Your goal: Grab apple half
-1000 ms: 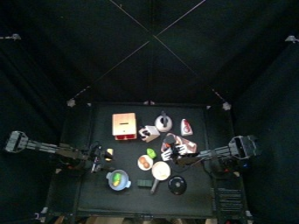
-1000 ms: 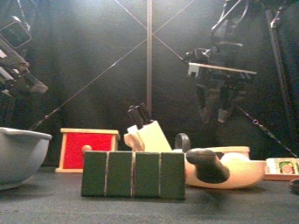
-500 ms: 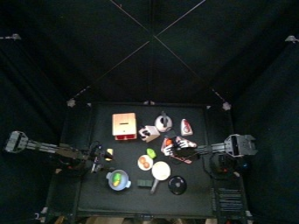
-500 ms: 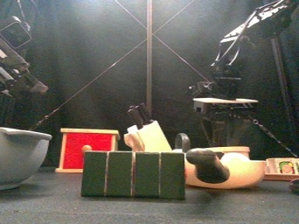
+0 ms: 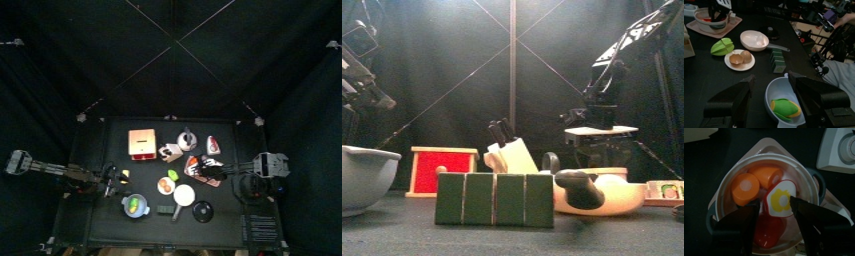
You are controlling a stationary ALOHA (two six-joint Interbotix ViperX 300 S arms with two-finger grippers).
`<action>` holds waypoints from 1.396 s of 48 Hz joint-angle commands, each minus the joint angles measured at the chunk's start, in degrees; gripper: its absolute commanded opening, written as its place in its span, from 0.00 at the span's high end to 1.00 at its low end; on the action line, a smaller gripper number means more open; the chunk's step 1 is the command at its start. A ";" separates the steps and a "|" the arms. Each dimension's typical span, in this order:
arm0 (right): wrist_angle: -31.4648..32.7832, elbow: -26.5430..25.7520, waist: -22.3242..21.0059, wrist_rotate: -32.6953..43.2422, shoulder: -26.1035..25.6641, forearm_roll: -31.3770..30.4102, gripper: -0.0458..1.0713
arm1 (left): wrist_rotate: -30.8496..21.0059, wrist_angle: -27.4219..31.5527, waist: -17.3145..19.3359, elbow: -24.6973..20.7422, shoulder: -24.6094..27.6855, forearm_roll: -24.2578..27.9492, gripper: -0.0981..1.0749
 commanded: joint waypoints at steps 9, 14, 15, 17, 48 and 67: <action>-0.79 0.09 -0.88 0.00 0.53 0.44 0.19 | 0.09 -0.26 0.18 -0.62 0.09 -0.18 0.14; -0.97 0.35 -1.23 0.09 1.05 0.44 0.19 | 0.00 -0.18 0.18 -0.70 0.00 -0.18 0.14; -1.05 0.44 -1.23 0.09 1.05 0.44 0.19 | 0.09 -0.18 0.18 -0.62 0.09 -0.18 0.14; -1.14 0.35 -1.32 0.09 1.14 0.44 0.20 | 0.09 -0.18 0.18 -0.62 0.09 -0.18 0.14; 4.22 -3.96 0.53 0.00 -2.90 0.09 0.41 | 0.00 -0.18 0.09 -0.70 0.00 -0.18 0.14; 7.82 -5.62 4.04 0.09 -4.57 -0.09 0.41 | 0.00 -0.26 0.18 -0.88 0.09 -0.18 0.14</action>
